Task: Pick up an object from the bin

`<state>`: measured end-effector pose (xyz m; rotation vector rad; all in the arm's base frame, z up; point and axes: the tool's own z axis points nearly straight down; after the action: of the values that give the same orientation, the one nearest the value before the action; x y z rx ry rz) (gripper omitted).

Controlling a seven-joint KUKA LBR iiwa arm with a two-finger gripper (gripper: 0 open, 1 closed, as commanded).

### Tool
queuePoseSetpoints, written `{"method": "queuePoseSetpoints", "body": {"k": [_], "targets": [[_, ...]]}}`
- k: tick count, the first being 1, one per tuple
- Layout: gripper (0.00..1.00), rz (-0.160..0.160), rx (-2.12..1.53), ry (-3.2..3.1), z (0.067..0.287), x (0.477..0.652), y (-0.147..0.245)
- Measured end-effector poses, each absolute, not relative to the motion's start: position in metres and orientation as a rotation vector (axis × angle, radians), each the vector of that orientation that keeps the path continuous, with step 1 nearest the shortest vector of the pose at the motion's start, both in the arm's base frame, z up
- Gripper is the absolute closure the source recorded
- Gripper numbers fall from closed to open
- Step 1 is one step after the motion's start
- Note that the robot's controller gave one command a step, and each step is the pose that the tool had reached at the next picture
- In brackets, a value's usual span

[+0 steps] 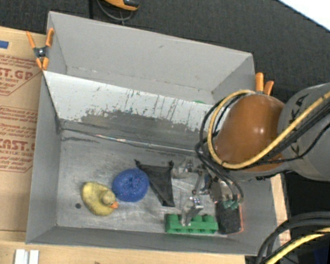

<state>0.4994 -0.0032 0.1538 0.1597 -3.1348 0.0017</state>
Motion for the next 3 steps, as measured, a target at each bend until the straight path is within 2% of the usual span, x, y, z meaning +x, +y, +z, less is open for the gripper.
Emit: {"method": "queuePoseSetpoints", "body": {"k": [1,2,3], "targets": [[0.00,-0.005,0.354,-3.121,0.149,0.498,0.023],[0.00,0.000,0.273,-3.138,0.106,0.490,0.024],[0.00,-0.007,0.346,-3.123,0.075,0.502,-0.003]]}}
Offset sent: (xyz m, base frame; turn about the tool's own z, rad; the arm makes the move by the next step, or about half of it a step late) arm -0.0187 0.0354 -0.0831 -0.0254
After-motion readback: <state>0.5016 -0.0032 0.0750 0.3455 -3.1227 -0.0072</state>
